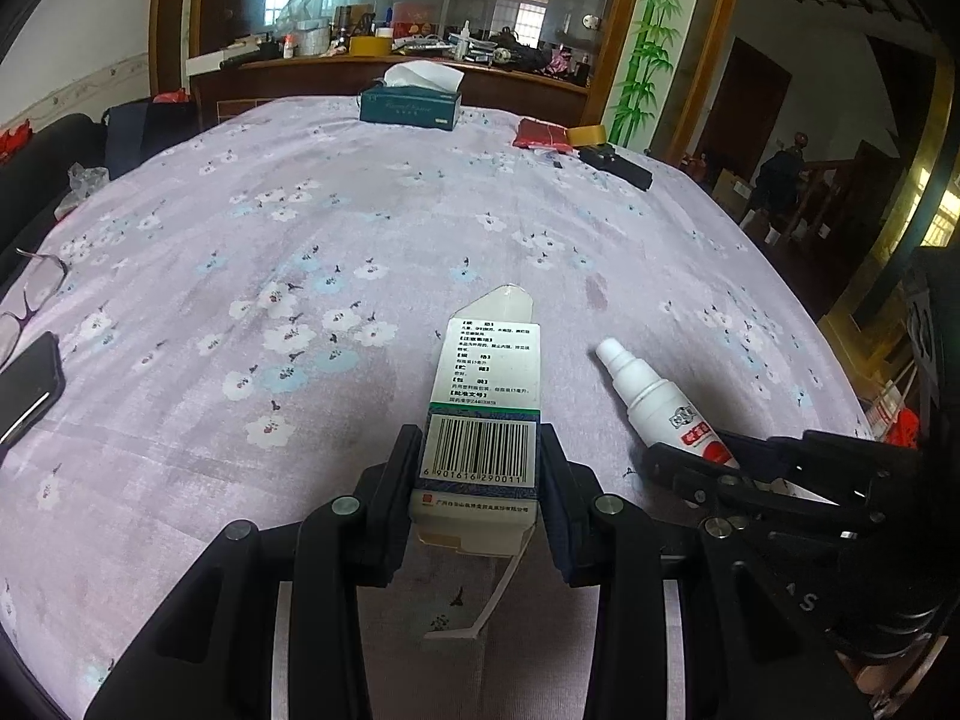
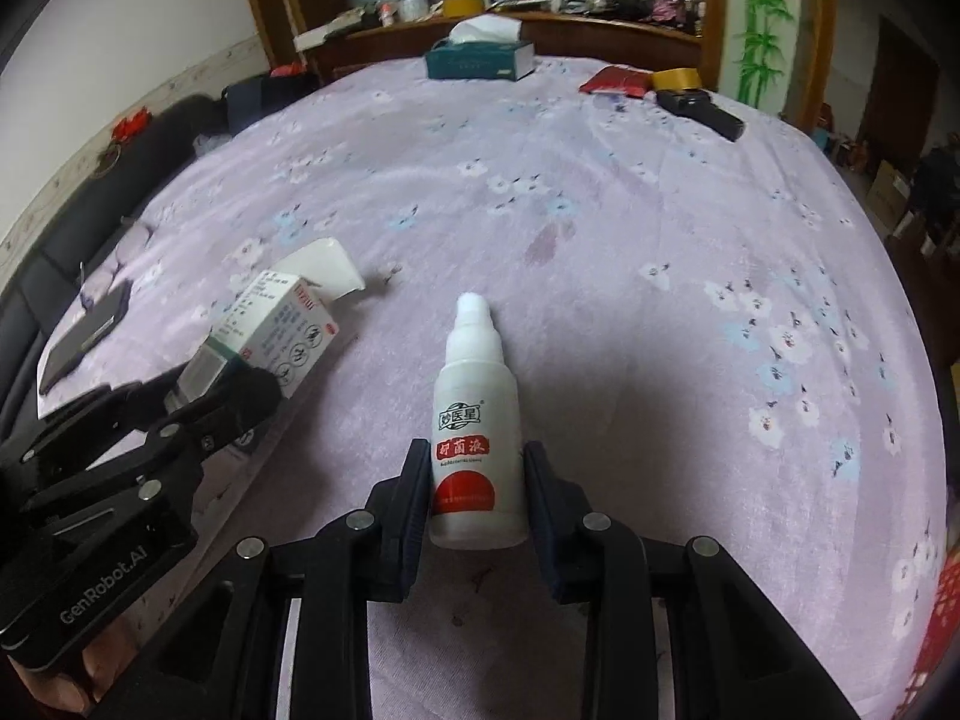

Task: Collect trash
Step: 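Hold the medicine box and dropper bottle above the table with both tools, then carry box and bottle over the red basket and open both tools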

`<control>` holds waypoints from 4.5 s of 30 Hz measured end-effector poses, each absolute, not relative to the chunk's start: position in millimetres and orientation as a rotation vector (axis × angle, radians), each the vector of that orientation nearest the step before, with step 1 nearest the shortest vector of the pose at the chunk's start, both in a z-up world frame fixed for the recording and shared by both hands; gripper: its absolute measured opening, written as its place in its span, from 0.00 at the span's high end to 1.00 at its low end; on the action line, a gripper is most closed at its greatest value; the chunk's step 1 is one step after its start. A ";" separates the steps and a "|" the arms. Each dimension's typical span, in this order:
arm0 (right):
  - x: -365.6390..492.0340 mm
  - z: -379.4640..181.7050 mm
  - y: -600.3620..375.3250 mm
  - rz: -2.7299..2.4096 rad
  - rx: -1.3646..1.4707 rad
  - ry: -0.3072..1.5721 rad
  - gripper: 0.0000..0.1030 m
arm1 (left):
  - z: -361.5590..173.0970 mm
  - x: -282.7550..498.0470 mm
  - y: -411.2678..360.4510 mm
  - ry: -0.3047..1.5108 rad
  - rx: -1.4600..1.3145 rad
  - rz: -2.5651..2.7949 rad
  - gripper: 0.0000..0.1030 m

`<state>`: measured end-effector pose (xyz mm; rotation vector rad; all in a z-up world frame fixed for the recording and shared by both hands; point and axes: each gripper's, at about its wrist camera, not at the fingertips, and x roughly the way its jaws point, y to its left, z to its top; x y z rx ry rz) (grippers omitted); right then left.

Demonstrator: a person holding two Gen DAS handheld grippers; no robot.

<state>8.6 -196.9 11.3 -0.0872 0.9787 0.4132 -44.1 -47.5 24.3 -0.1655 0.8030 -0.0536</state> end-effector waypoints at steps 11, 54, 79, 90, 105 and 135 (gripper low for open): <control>-28.6 32.3 -226.4 0.351 0.027 0.816 0.69 | 33.2 -59.2 -74.1 0.743 -0.084 -0.048 0.66; -66.8 36.5 -305.4 0.167 0.130 0.739 0.69 | 42.5 -75.6 -144.0 0.718 0.035 -0.163 0.66; -103.7 60.1 -393.9 0.065 0.250 0.660 0.69 | 62.6 -73.5 -209.1 0.701 0.079 -0.280 0.66; -126.1 71.7 -451.1 -0.026 0.314 0.606 0.69 | 75.5 -71.2 -255.8 0.684 0.119 -0.374 0.66; -176.4 77.9 -566.9 -0.229 0.435 0.542 0.69 | 94.2 -82.7 -373.7 0.723 0.149 -0.671 0.65; -183.4 65.9 -614.8 -0.310 0.486 0.574 0.57 | 67.5 -77.6 -446.4 0.794 0.161 -0.780 0.38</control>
